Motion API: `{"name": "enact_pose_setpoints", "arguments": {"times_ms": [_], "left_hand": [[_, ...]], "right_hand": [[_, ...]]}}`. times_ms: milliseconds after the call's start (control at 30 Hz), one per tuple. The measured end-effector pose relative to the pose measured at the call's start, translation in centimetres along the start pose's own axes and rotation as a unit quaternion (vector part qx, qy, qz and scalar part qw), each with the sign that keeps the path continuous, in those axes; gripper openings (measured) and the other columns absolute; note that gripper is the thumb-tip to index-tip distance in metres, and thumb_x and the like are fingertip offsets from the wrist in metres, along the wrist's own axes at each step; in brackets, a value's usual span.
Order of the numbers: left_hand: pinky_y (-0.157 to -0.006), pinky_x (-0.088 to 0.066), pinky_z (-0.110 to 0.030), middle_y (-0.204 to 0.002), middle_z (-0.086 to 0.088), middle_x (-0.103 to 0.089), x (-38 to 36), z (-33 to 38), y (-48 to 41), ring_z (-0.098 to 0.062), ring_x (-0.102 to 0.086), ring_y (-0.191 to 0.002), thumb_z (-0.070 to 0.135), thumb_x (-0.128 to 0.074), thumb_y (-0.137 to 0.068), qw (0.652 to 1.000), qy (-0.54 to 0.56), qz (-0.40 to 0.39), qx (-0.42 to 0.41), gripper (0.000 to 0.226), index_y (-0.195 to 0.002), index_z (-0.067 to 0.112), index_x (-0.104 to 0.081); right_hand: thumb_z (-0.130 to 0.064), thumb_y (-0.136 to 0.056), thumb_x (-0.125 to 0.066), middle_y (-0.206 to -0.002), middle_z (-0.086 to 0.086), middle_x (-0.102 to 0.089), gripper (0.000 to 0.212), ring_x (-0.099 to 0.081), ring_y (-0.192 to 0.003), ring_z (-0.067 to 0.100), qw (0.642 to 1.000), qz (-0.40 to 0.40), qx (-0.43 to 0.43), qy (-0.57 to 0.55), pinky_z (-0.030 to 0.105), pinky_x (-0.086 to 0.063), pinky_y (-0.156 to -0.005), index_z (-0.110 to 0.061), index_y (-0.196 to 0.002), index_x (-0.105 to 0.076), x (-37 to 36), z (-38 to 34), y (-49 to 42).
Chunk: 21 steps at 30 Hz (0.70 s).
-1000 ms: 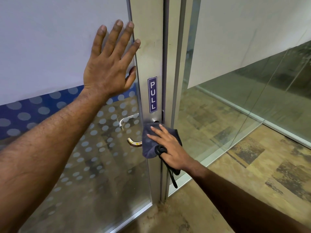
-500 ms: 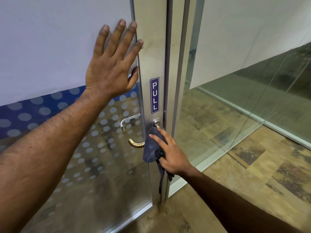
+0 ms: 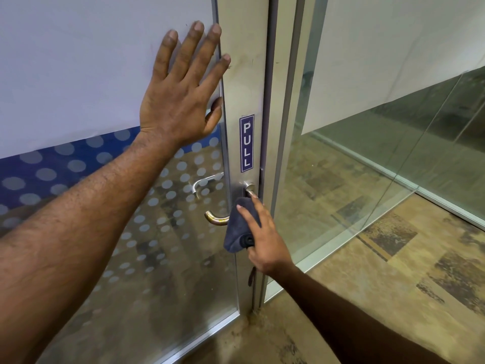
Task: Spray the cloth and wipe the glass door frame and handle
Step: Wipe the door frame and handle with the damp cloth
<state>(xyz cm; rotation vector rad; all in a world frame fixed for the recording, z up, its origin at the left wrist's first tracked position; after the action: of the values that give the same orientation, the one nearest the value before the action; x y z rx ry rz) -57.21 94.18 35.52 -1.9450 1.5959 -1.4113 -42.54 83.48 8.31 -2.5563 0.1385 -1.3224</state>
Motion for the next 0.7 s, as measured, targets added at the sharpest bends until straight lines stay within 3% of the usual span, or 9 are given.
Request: {"name": "enact_pose_setpoints", "arguments": {"times_ms": [100, 233, 300, 367, 400, 467, 533, 600, 700], "left_hand": [[-0.121, -0.002, -0.054, -0.169, -0.014, -0.005, 0.1, 0.1, 0.0, -0.035, -0.006, -0.156, 0.048, -0.027, -0.102, 1.000, 0.003, 0.002, 0.000, 0.066, -0.160, 0.020, -0.015], [-0.121, -0.002, -0.054, -0.169, -0.014, -0.006, 0.1, 0.0, 0.1, -0.036, -0.007, -0.155, 0.048, -0.028, -0.102, 1.000, 0.000, 0.008, 0.002, 0.065, -0.159, 0.020, -0.017], [-0.121, -0.003, -0.054, -0.169, -0.014, -0.007, 0.0, 0.0, 0.1, -0.036, -0.008, -0.155, 0.048, -0.027, -0.102, 1.000, -0.004, 0.013, 0.003, 0.064, -0.159, 0.020, -0.018], [-0.121, -0.004, -0.054, -0.169, -0.014, -0.008, -0.1, 0.1, 0.0, -0.035, -0.009, -0.155, 0.047, -0.028, -0.102, 1.000, -0.006, 0.016, 0.004, 0.064, -0.158, 0.019, -0.020], [-0.121, -0.005, -0.054, -0.169, -0.014, -0.009, -0.1, 0.1, 0.0, -0.035, -0.010, -0.155, 0.047, -0.028, -0.102, 1.000, -0.005, 0.016, 0.005, 0.063, -0.158, 0.019, -0.020], [-0.121, -0.005, -0.054, -0.169, -0.014, -0.009, -0.2, 0.1, -0.1, -0.035, -0.010, -0.155, 0.047, -0.028, -0.102, 1.000, -0.006, 0.018, 0.006, 0.064, -0.158, 0.020, -0.020], [-0.121, -0.005, -0.054, -0.169, -0.014, -0.010, -0.3, 0.0, 0.0, -0.036, -0.011, -0.155, 0.048, -0.028, -0.102, 1.000, -0.009, 0.021, 0.007, 0.064, -0.159, 0.020, -0.019], [-0.120, -0.004, -0.053, -0.169, -0.014, -0.010, -0.4, 0.0, 0.1, -0.036, -0.011, -0.155, 0.048, -0.027, -0.102, 1.000, -0.009, 0.022, 0.009, 0.064, -0.159, 0.021, -0.018], [-0.120, -0.002, -0.052, -0.169, -0.014, -0.009, -0.4, 0.0, 0.0, -0.036, -0.011, -0.155, 0.048, -0.026, -0.102, 1.000, -0.009, 0.023, 0.007, 0.064, -0.160, 0.021, -0.018]], "right_hand": [[0.001, -0.077, -0.057, -0.166, -0.005, -0.016, 0.090, -0.026, -0.147, 0.013, 0.992, 0.025, -0.067, -0.108, 0.030, -0.027, -0.119, -0.035, -0.153, -0.027, 1.6, 1.7, -1.6], [0.010, -0.075, -0.049, -0.137, 0.007, -0.051, 0.075, -0.050, -0.125, 0.015, 0.967, 0.051, -0.131, -0.212, 0.031, -0.036, -0.114, -0.019, -0.144, -0.048, 2.7, 2.9, -4.2], [0.011, -0.078, -0.044, -0.104, 0.009, -0.064, 0.056, -0.062, -0.094, 0.016, 0.928, 0.070, -0.224, -0.291, 0.031, -0.051, -0.088, -0.018, -0.120, -0.066, 2.7, 3.7, -4.3], [0.009, -0.082, -0.041, -0.071, 0.004, -0.062, 0.039, -0.058, -0.065, 0.014, 0.870, 0.080, -0.324, -0.364, 0.023, -0.048, -0.057, -0.016, -0.094, -0.068, 2.1, 4.0, -4.0], [0.009, -0.086, -0.041, -0.066, 0.002, -0.060, 0.036, -0.056, -0.060, 0.013, 0.861, 0.071, -0.334, -0.378, 0.019, -0.046, -0.051, -0.013, -0.097, -0.068, 1.8, 3.8, -3.8], [0.010, -0.093, -0.041, -0.077, 0.003, -0.064, 0.039, -0.061, -0.064, 0.008, 0.867, 0.068, -0.289, -0.400, 0.014, -0.048, -0.058, -0.003, -0.122, -0.062, 1.3, 3.0, -3.3], [0.018, -0.089, -0.044, -0.115, 0.010, -0.065, 0.059, -0.065, -0.102, 0.008, 0.893, 0.069, -0.187, -0.403, 0.018, -0.049, -0.091, -0.004, -0.143, -0.046, 1.5, 1.7, -2.9], [0.012, -0.081, -0.052, -0.156, 0.009, -0.037, 0.079, -0.040, -0.138, 0.012, 0.950, 0.047, -0.083, -0.296, 0.021, -0.032, -0.116, -0.015, -0.153, -0.034, 1.8, 0.9, -2.5], [-0.004, -0.074, -0.060, -0.167, -0.008, -0.006, 0.089, -0.014, -0.150, 0.022, 0.997, -0.020, 0.002, -0.075, 0.032, -0.019, -0.121, -0.031, -0.154, -0.030, 1.8, 0.2, -2.8]]}}
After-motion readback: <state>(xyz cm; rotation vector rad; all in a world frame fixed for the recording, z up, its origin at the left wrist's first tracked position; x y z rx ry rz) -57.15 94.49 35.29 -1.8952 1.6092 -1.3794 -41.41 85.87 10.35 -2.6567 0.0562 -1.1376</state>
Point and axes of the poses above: each hand's wrist, its own y-axis away from the middle knuckle, its own x-axis out of the back of the hand, z = x × y, the point moved 3 cm from there along -y, towards the middle knuckle
